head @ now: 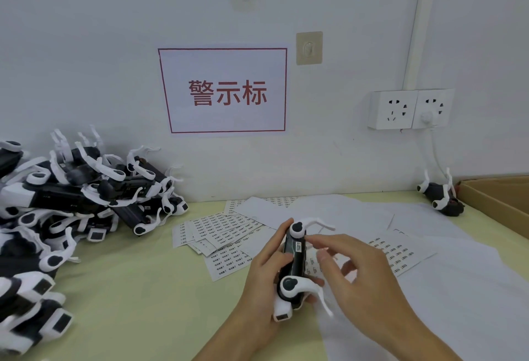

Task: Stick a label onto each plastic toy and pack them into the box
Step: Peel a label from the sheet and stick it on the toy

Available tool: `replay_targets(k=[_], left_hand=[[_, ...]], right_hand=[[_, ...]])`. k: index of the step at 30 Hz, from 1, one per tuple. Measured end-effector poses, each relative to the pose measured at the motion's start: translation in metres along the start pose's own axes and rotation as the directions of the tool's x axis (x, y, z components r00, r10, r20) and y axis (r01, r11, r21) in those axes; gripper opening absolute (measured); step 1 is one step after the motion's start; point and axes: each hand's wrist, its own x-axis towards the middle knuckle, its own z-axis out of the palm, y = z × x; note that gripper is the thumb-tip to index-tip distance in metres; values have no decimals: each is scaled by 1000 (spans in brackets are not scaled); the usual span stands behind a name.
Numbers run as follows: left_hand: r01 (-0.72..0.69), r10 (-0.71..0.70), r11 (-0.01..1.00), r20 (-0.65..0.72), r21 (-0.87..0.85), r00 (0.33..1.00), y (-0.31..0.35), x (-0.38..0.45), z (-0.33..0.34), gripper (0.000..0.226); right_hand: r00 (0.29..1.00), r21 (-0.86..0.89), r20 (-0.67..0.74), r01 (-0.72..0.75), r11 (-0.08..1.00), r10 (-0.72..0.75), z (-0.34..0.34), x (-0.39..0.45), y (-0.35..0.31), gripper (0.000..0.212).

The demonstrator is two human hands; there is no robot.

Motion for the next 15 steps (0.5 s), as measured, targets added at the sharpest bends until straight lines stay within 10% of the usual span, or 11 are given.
replay_targets(k=[7, 15], left_hand=[[18, -15, 999, -81, 37, 997, -1, 1, 2, 53], [18, -17, 1000, -108, 1, 994, 2, -1, 5, 54]], right_hand=[[974, -355, 189, 188, 916, -127, 3, -6, 9, 43], [972, -243, 141, 218, 945, -188, 7, -6, 9, 46]])
